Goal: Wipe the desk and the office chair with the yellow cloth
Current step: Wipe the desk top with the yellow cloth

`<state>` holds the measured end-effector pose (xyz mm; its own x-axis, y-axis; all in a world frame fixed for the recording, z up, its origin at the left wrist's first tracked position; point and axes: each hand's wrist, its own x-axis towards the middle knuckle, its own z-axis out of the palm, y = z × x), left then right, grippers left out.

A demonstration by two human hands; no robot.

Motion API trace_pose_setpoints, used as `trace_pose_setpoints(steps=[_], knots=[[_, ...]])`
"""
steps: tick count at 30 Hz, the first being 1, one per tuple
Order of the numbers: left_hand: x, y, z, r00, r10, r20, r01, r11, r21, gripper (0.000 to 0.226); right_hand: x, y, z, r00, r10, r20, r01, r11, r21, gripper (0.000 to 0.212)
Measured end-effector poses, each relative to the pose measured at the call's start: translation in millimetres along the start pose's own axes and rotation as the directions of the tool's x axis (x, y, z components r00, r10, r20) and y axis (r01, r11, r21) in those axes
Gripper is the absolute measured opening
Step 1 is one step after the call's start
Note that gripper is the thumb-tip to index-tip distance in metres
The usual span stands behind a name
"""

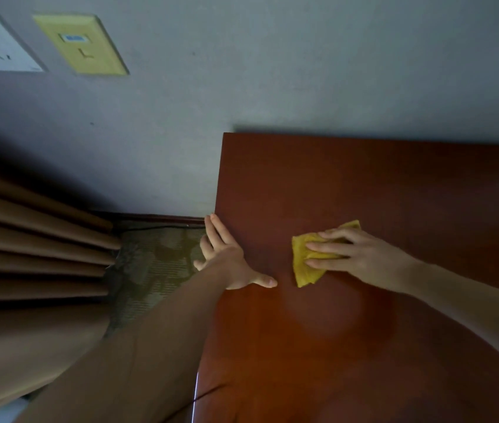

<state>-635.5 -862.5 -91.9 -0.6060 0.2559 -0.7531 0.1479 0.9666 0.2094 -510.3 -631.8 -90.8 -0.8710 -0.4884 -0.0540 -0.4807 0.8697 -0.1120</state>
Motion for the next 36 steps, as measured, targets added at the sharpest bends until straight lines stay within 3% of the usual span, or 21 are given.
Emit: trace_pose_setpoints(steps=[2, 5, 9, 14, 18, 22, 25, 30, 33, 36], knots=[[0.7, -0.5, 0.3, 1.000, -0.002, -0.002, 0.002, 1.000, 0.003, 0.166, -12.2, 18.5, -7.4, 0.998, 0.058, 0.019, -0.058, 0.998, 0.031, 0.068], [2.1, -0.6, 1.5, 1.000, -0.002, 0.002, 0.002, 1.000, 0.020, 0.166, -10.1, 46.1, -16.5, 0.989, 0.145, 0.016, -0.146, 0.987, 0.063, 0.039], [3.9, -1.0, 2.0, 1.000, -0.005, 0.007, 0.005, 0.999, 0.033, 0.165, 15.2, 79.2, -17.7, 0.936, 0.350, -0.039, -0.346, 0.934, 0.093, 0.033], [4.9, -1.6, 4.7, 1.000, -0.005, -0.004, 0.005, 1.000, 0.030, 0.167, 70.2, 109.6, -10.5, 0.799, 0.598, -0.064, -0.580, 0.794, 0.182, 0.041], [5.8, -1.7, 5.2, 1.000, -0.007, -0.005, 0.007, 1.000, 0.025, 0.165, 121.3, 115.7, -9.2, 0.716, 0.697, -0.032, -0.688, 0.713, 0.134, 0.049], [5.7, -1.0, 4.7, 1.000, -0.010, -0.002, 0.010, 1.000, 0.020, 0.166, 159.6, 104.6, -11.1, 0.686, 0.727, -0.043, -0.723, 0.687, 0.081, 0.048], [4.5, -1.2, 4.4, 1.000, -0.011, -0.003, 0.011, 1.000, 0.022, 0.165, 186.8, 84.8, -11.1, 0.702, 0.711, -0.048, -0.706, 0.703, 0.090, 0.046], [3.7, 1.0, 2.8, 0.999, -0.031, -0.009, 0.032, 0.999, 0.022, 0.165, 221.8, 40.6, -4.9, 0.793, 0.607, -0.057, -0.596, 0.791, 0.136, 0.047], [3.1, 1.6, 1.6, 0.999, -0.035, -0.001, 0.035, 0.999, 0.017, 0.166, 216.7, 19.5, 5.1, 0.861, 0.501, -0.091, -0.491, 0.864, 0.115, 0.045], [2.6, 1.6, 0.8, 1.000, -0.029, -0.001, 0.029, 0.999, 0.016, 0.167, 190.7, -3.5, 12.1, 0.878, 0.460, -0.130, -0.439, 0.884, 0.163, 0.044]])
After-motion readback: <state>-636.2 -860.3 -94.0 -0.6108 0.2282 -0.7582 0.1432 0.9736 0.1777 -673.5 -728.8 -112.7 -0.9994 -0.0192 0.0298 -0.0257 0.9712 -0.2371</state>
